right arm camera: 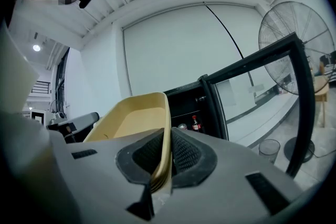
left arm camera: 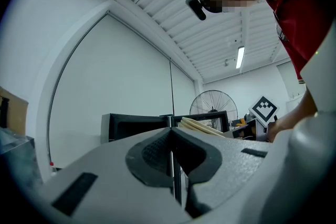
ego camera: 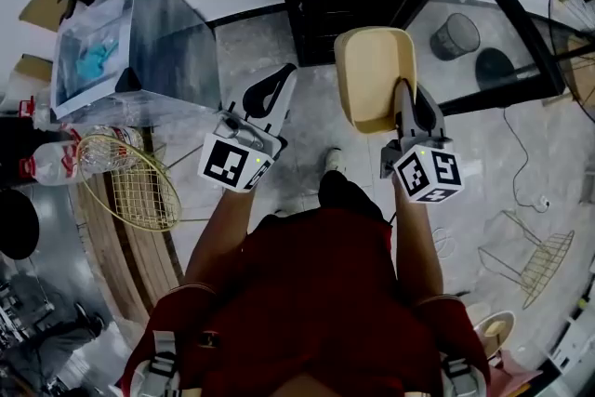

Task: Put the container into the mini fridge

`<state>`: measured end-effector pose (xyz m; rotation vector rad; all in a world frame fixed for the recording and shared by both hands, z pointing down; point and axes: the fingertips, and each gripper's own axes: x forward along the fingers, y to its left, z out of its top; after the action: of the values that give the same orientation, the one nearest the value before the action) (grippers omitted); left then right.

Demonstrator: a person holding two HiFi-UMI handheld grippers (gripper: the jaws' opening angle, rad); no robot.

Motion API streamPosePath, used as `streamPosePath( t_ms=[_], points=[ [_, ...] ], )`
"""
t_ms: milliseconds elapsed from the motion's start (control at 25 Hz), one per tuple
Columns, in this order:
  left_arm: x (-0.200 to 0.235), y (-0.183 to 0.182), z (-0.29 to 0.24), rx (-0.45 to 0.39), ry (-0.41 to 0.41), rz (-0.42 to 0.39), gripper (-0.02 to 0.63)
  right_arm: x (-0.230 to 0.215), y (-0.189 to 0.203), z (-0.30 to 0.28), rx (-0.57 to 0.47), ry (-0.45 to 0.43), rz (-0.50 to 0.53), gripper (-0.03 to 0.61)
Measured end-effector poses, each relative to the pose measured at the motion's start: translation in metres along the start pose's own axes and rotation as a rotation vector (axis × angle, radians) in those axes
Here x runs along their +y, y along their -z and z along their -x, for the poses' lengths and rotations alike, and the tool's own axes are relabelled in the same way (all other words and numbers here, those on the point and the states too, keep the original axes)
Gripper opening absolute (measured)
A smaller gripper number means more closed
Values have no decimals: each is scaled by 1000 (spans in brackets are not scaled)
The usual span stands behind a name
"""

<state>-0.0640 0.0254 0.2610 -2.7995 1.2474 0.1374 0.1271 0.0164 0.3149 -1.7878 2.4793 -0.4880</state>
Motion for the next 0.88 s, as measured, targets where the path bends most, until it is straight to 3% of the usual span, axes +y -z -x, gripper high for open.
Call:
streamPosePath(
  t_ms=[480,880],
  points=[
    [11,56,-95,55,-81,-1,6,-78,16,-73,104,-19,69,26],
    [31,101,-120,94,-98,22,6,-93,63,-125,206,2,51,26]
  ],
)
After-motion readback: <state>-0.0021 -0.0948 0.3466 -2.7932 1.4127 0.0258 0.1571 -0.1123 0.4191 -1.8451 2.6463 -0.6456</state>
